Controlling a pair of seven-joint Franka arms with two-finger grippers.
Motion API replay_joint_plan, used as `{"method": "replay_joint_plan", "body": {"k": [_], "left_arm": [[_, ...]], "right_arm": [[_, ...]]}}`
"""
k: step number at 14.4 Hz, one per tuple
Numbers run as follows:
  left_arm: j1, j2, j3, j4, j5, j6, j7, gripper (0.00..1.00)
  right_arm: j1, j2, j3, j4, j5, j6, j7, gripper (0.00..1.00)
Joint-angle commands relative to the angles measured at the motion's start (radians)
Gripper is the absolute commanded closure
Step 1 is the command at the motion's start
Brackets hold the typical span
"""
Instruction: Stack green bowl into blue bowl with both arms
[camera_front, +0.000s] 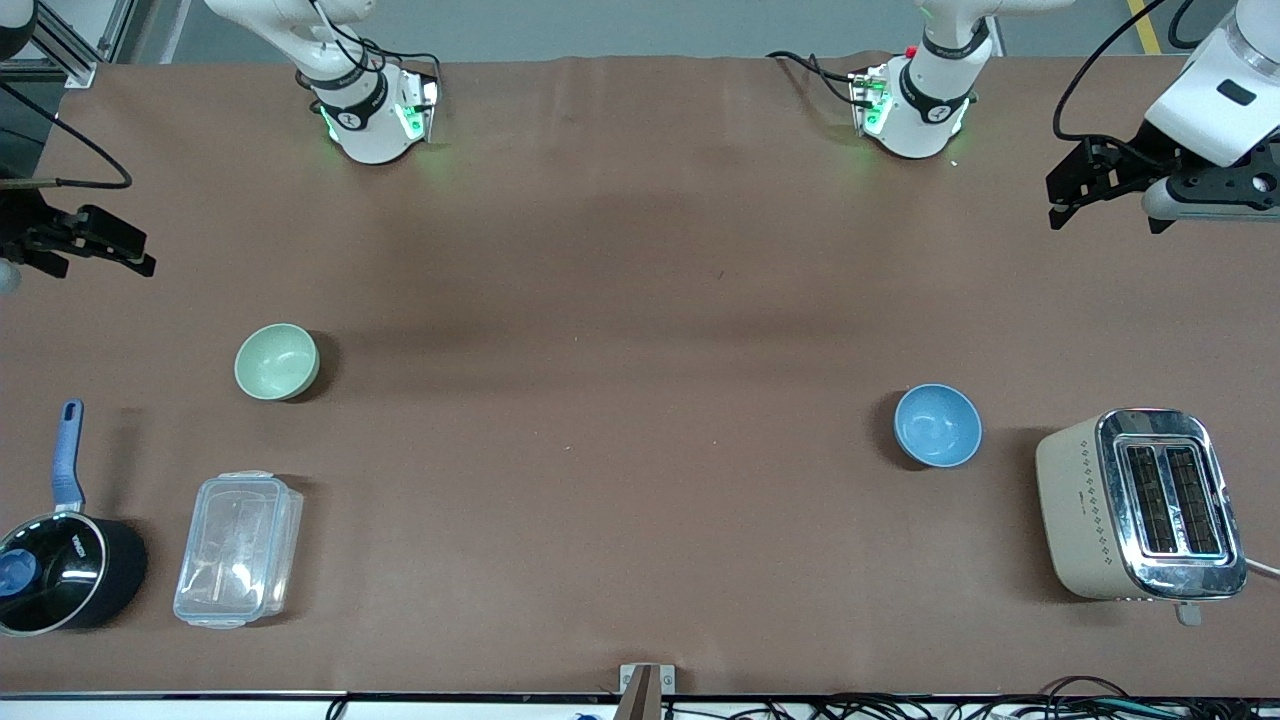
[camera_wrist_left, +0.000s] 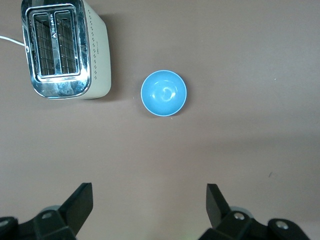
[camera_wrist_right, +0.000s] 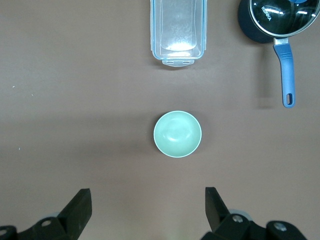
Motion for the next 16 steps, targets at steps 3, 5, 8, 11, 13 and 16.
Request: {"method": "replay_joint_plan", "body": {"k": [3, 5, 8, 11, 13, 16], "left_arm": [[0.006, 0.022, 0.001, 0.031, -0.012, -0.037, 0.012, 0.0], [0.009, 0.057, 0.001, 0.038, -0.001, -0.037, 0.021, 0.0], [0.032, 0.153, 0.001, 0.022, 0.001, 0.004, 0.018, 0.0], [0.061, 0.227, 0.004, -0.078, 0.005, 0.191, 0.015, 0.0], [0.083, 0.264, 0.004, -0.18, 0.005, 0.375, 0.017, 0.0], [0.084, 0.331, 0.004, -0.26, 0.005, 0.546, 0.017, 0.0]], "right_arm": [[0.002, 0.005, -0.006, 0.009, -0.002, -0.006, 0.003, 0.0], [0.001, 0.005, -0.004, 0.009, -0.002, -0.007, 0.003, 0.0], [0.001, 0.006, -0.004, 0.009, -0.001, -0.004, 0.003, 0.0], [-0.001, 0.006, -0.006, 0.008, -0.001, -0.007, 0.001, 0.0], [-0.003, 0.005, -0.009, -0.026, -0.001, 0.003, 0.001, 0.0], [0.002, 0.006, -0.053, -0.098, -0.001, 0.032, 0.0, 0.0]]}}
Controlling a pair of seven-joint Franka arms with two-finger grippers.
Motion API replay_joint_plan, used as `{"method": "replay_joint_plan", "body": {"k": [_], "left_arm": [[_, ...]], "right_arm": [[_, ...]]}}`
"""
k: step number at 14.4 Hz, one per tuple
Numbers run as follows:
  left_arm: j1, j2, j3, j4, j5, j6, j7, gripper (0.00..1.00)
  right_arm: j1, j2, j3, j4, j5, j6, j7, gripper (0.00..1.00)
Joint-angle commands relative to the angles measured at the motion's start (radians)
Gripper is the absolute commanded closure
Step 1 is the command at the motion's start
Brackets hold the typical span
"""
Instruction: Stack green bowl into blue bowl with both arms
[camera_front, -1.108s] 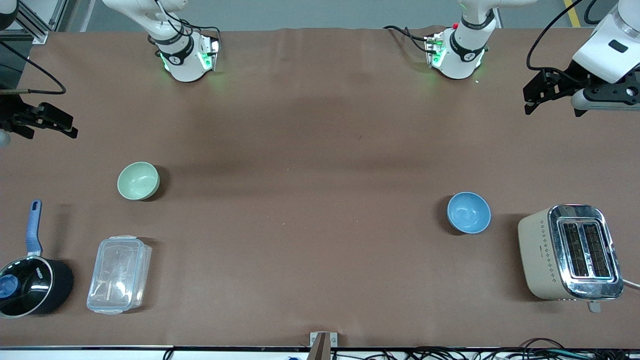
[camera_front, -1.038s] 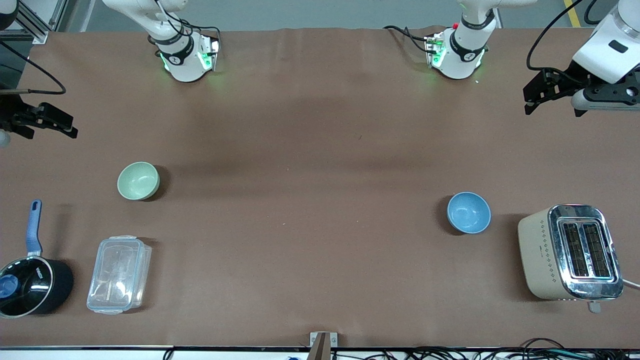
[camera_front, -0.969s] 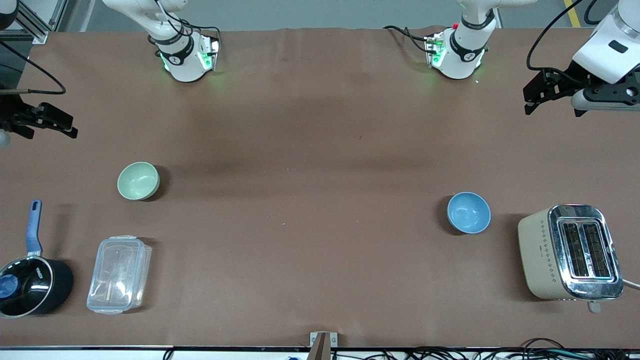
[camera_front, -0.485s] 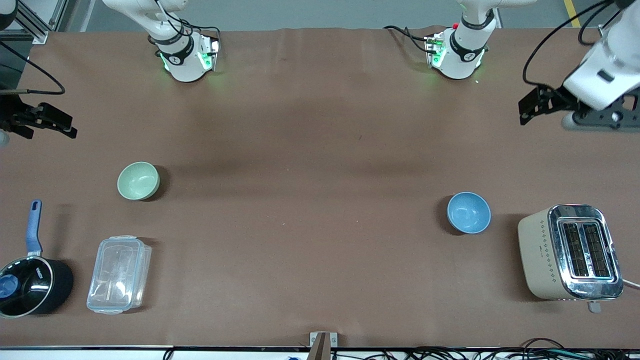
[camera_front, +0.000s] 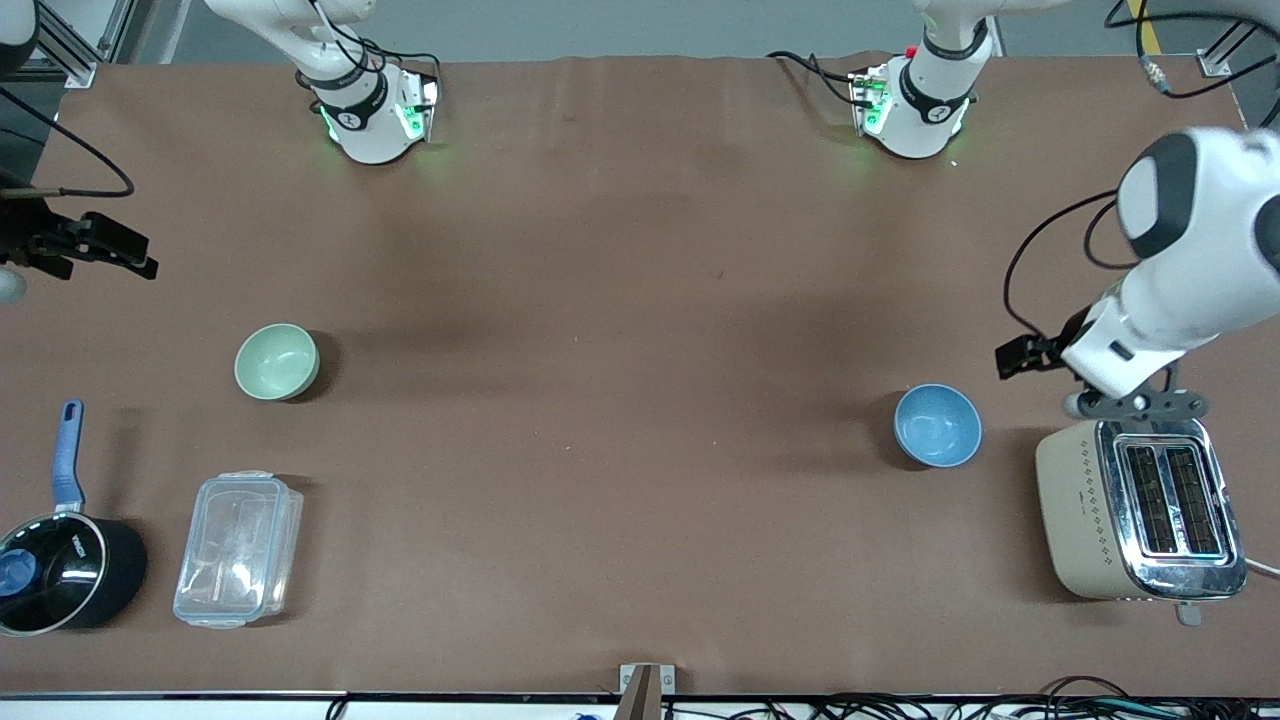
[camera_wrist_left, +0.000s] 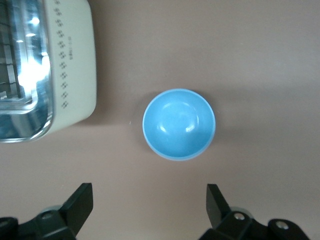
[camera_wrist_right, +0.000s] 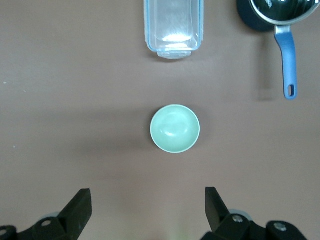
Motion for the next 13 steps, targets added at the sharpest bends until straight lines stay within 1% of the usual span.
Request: {"method": "replay_joint_plan", "body": {"k": [1, 2, 4, 6, 8, 9, 11, 12, 13], "left_arm": [[-0.002, 0.035, 0.0, -0.066, 0.004, 0.117, 0.009, 0.0], [0.003, 0.06, 0.002, -0.083, 0.004, 0.166, 0.009, 0.0], [0.009, 0.109, 0.002, -0.112, 0.004, 0.255, 0.009, 0.0], [0.021, 0.169, 0.002, -0.112, 0.004, 0.308, 0.009, 0.0], [0.029, 0.207, 0.002, -0.114, 0.006, 0.342, 0.011, 0.01], [0.03, 0.223, 0.002, -0.114, 0.006, 0.358, 0.011, 0.05], [0.043, 0.249, 0.002, -0.114, 0.006, 0.388, 0.009, 0.15], [0.043, 0.264, 0.002, -0.112, 0.006, 0.403, 0.011, 0.18], [0.043, 0.273, 0.002, -0.114, 0.006, 0.415, 0.009, 0.24]], "right_arm": [[0.001, -0.005, -0.039, -0.088, 0.001, 0.051, -0.002, 0.01], [0.001, -0.003, -0.064, -0.126, 0.002, 0.08, -0.01, 0.01], [0.001, -0.003, -0.101, -0.209, 0.036, 0.16, -0.018, 0.01], [0.001, -0.002, -0.132, -0.304, 0.064, 0.269, -0.053, 0.01], [0.0, 0.012, -0.148, -0.373, 0.064, 0.376, -0.114, 0.01], [0.0, 0.03, -0.158, -0.396, 0.064, 0.415, -0.137, 0.01], [-0.002, 0.09, -0.172, -0.404, 0.07, 0.449, -0.173, 0.01], [-0.002, 0.118, -0.173, -0.404, 0.1, 0.464, -0.176, 0.01], [-0.005, 0.154, -0.173, -0.404, 0.137, 0.479, -0.185, 0.01]]}}
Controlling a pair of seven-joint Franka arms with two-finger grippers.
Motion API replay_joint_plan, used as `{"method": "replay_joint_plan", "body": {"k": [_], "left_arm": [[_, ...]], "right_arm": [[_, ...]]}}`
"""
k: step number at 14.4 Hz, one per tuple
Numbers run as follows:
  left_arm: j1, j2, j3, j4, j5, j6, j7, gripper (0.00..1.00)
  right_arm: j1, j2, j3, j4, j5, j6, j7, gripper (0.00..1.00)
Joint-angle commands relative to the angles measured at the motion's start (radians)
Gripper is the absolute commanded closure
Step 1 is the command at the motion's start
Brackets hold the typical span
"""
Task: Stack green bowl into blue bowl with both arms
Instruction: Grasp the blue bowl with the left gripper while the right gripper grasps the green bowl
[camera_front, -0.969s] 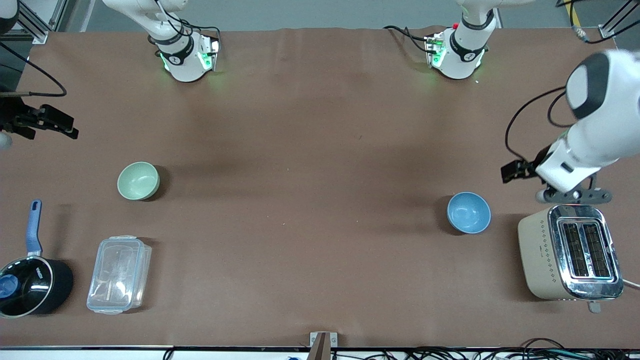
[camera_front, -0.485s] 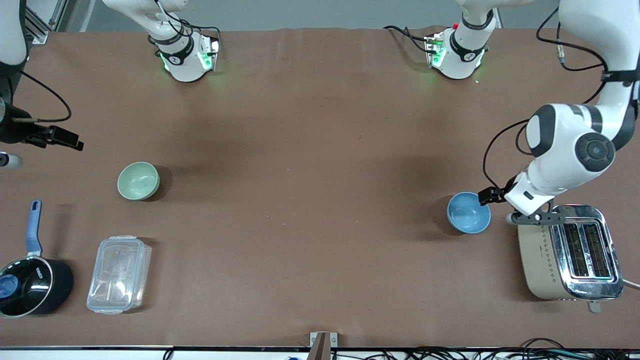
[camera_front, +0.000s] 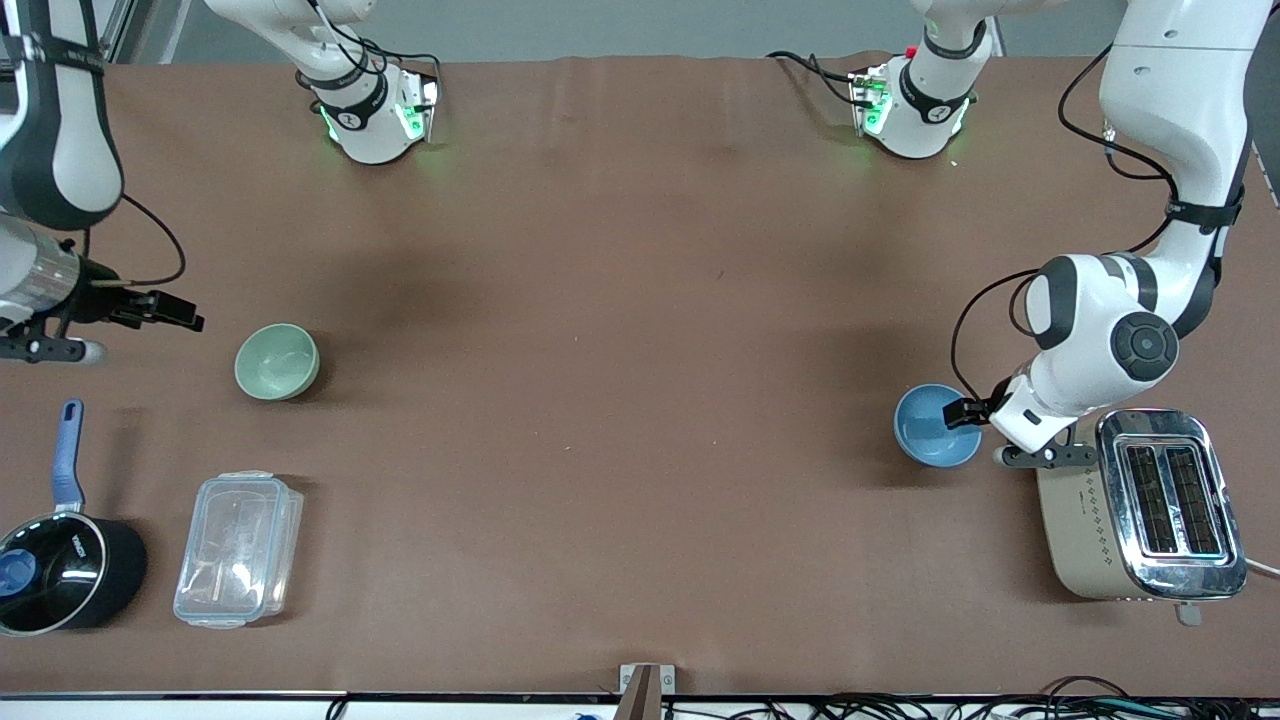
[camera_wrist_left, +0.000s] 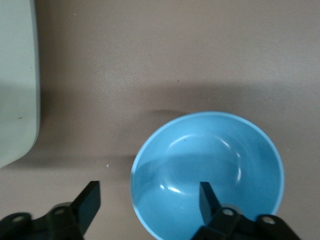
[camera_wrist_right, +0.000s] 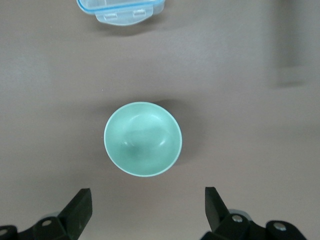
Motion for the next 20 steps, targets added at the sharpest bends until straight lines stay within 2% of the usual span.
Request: {"method": "replay_joint_plan", "body": {"k": [1, 4, 6, 9, 10, 11, 12, 14, 15, 16, 18, 20], "left_arm": [[0.005, 0.02, -0.001, 0.002, 0.004, 0.03, 0.009, 0.34], [0.002, 0.034, -0.001, 0.004, 0.004, 0.03, -0.006, 0.65], [0.004, 0.039, -0.002, 0.004, 0.004, 0.03, -0.008, 0.84], [0.004, 0.02, -0.007, 0.005, 0.003, 0.012, -0.009, 0.96], [0.002, 0.003, -0.013, 0.004, 0.003, -0.002, -0.009, 0.99], [-0.001, -0.016, -0.022, 0.008, 0.003, -0.037, -0.012, 0.99], [-0.004, -0.041, -0.04, 0.013, -0.006, -0.075, -0.021, 1.0], [-0.002, -0.096, -0.108, 0.01, -0.012, -0.127, -0.154, 1.0], [-0.002, -0.113, -0.149, 0.013, -0.012, -0.16, -0.225, 1.0], [-0.002, -0.124, -0.2, 0.02, -0.012, -0.186, -0.298, 1.0], [-0.005, -0.127, -0.299, 0.025, -0.012, -0.2, -0.45, 1.0], [-0.045, -0.104, -0.39, 0.037, 0.003, -0.184, -0.659, 1.0]], "right_arm": [[-0.015, 0.091, -0.004, 0.001, 0.082, 0.048, -0.061, 0.01], [-0.041, 0.203, -0.024, 0.001, 0.166, 0.141, -0.234, 0.01], [-0.041, 0.263, -0.057, 0.01, 0.272, 0.151, -0.374, 0.01], [-0.043, 0.344, -0.078, 0.009, 0.409, 0.192, -0.541, 0.01], [-0.045, 0.358, -0.085, 0.007, 0.439, 0.192, -0.572, 0.06], [-0.043, 0.363, -0.085, 0.001, 0.456, 0.191, -0.584, 0.13], [-0.043, 0.369, -0.085, -0.002, 0.461, 0.189, -0.585, 0.27], [-0.041, 0.373, -0.085, -0.017, 0.464, 0.188, -0.585, 0.74], [-0.041, 0.375, -0.085, -0.027, 0.484, 0.188, -0.585, 0.86], [-0.038, 0.375, -0.085, -0.045, 0.519, 0.192, -0.586, 0.93], [-0.029, 0.373, -0.087, -0.045, 0.535, 0.192, -0.586, 1.0], [-0.028, 0.372, -0.087, -0.042, 0.536, 0.188, -0.583, 1.0]]}}
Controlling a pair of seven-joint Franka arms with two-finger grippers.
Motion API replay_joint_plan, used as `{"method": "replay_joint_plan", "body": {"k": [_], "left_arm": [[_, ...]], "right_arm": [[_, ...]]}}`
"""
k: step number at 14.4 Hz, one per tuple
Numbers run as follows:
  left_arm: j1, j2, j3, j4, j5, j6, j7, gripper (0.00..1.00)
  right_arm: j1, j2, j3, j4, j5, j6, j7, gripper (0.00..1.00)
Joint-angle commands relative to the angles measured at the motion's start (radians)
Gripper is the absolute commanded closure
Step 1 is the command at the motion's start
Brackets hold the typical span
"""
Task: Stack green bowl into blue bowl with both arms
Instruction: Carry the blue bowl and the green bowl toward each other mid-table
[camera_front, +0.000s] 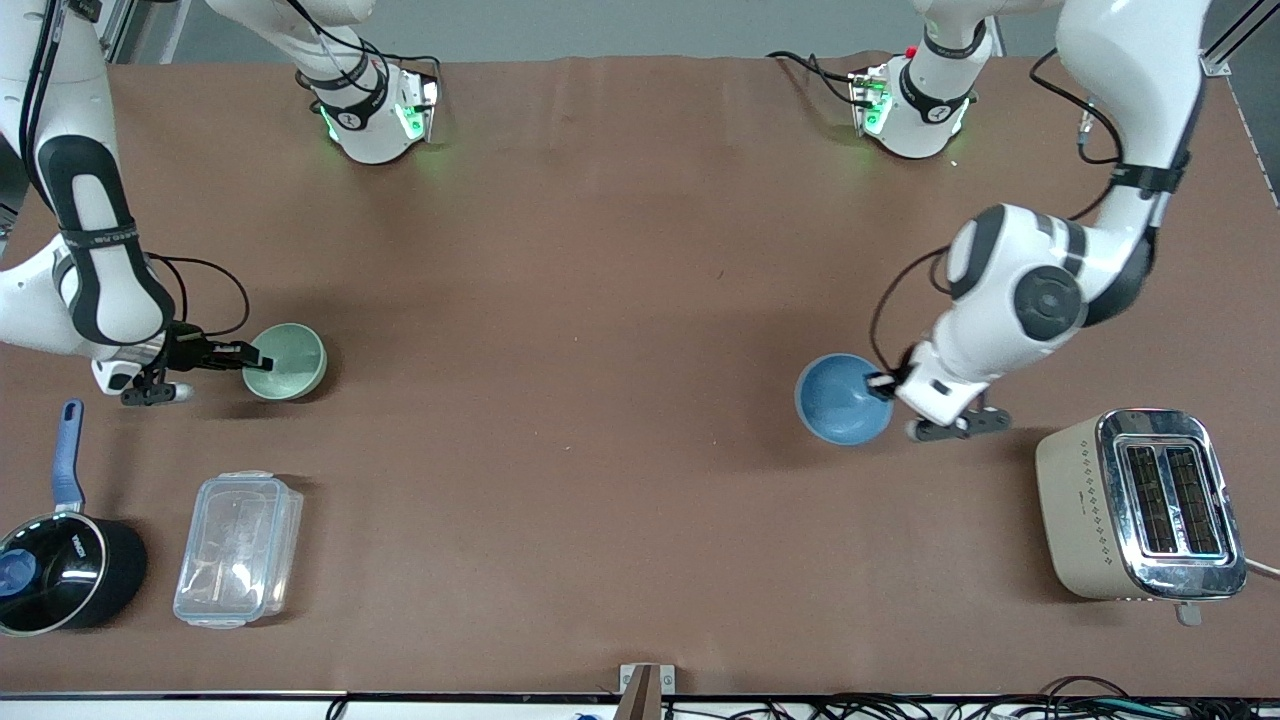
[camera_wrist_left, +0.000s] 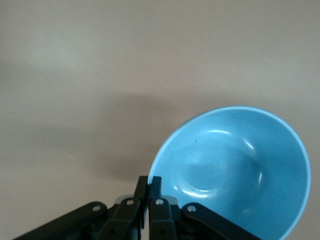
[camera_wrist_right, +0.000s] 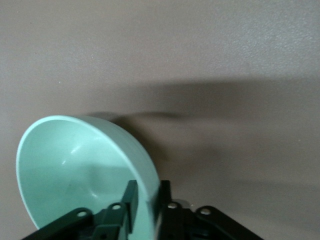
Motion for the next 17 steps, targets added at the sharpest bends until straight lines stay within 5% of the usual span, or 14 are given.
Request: {"method": "replay_joint_plan", "body": {"k": [1, 7, 11, 14, 16, 17], "left_arm": [[-0.084, 0.035, -0.064, 0.025, 0.004, 0.003, -0.238, 1.0], [-0.329, 0.186, -0.06, 0.116, 0.006, 0.154, -0.561, 1.0], [-0.409, 0.271, -0.035, 0.118, 0.006, 0.274, -0.572, 0.99], [-0.503, 0.286, 0.05, 0.118, 0.006, 0.296, -0.572, 0.97], [-0.546, 0.288, 0.093, 0.119, 0.006, 0.297, -0.572, 0.86], [-0.547, 0.286, 0.095, 0.121, 0.004, 0.296, -0.572, 0.73]], "right_arm": [[0.007, -0.02, -0.002, -0.01, 0.032, -0.007, -0.01, 0.99], [0.064, -0.178, 0.039, -0.01, -0.045, -0.084, 0.284, 0.98], [0.062, -0.267, 0.229, -0.011, -0.123, -0.115, 0.667, 0.98], [0.064, -0.297, 0.361, -0.013, -0.123, -0.113, 0.859, 0.97], [0.065, -0.305, 0.47, -0.007, -0.123, -0.078, 1.014, 0.98], [0.067, -0.304, 0.522, -0.008, -0.123, -0.034, 1.066, 0.98]]}}
